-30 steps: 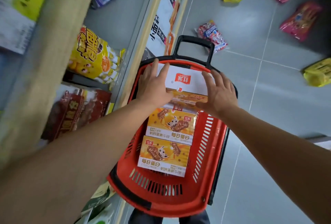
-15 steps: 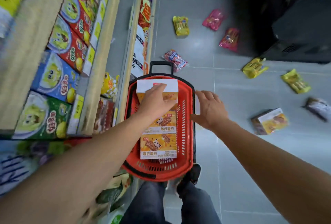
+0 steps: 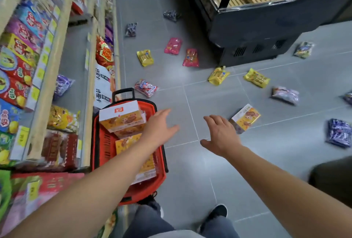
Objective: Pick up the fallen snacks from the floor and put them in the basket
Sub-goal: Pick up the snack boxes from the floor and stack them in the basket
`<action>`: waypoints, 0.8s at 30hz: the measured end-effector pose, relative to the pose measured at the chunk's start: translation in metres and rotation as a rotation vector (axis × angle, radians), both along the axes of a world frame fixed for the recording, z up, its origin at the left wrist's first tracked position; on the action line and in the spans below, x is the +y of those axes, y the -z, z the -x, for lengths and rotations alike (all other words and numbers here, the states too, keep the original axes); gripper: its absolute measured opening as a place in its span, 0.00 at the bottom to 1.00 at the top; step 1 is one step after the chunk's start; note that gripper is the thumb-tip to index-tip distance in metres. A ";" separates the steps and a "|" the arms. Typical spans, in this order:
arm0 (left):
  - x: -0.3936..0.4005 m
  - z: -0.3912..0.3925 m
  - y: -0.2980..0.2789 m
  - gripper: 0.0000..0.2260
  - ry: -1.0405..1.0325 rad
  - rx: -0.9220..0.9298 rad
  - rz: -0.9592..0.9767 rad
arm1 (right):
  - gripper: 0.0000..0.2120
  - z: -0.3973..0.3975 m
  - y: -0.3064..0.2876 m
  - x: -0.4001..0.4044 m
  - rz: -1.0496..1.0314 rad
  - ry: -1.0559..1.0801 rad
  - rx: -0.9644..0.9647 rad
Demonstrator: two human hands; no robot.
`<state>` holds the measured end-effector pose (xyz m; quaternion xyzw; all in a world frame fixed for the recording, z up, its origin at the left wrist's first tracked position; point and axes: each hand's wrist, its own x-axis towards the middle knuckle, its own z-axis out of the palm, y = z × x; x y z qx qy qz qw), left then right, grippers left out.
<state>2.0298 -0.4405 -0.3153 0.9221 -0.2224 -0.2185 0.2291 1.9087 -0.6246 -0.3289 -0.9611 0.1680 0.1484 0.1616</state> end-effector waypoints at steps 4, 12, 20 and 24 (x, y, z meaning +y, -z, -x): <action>-0.075 0.046 -0.011 0.32 0.019 -0.017 0.015 | 0.40 0.058 -0.010 -0.072 0.038 0.032 -0.016; -0.213 0.110 -0.035 0.33 0.177 -0.048 0.040 | 0.40 0.136 -0.035 -0.185 0.067 0.197 -0.058; -0.324 0.120 -0.032 0.31 0.269 -0.042 0.075 | 0.39 0.165 -0.036 -0.273 0.081 0.329 -0.041; -0.382 0.103 -0.023 0.32 0.285 -0.014 0.093 | 0.39 0.148 -0.036 -0.325 0.120 0.320 -0.024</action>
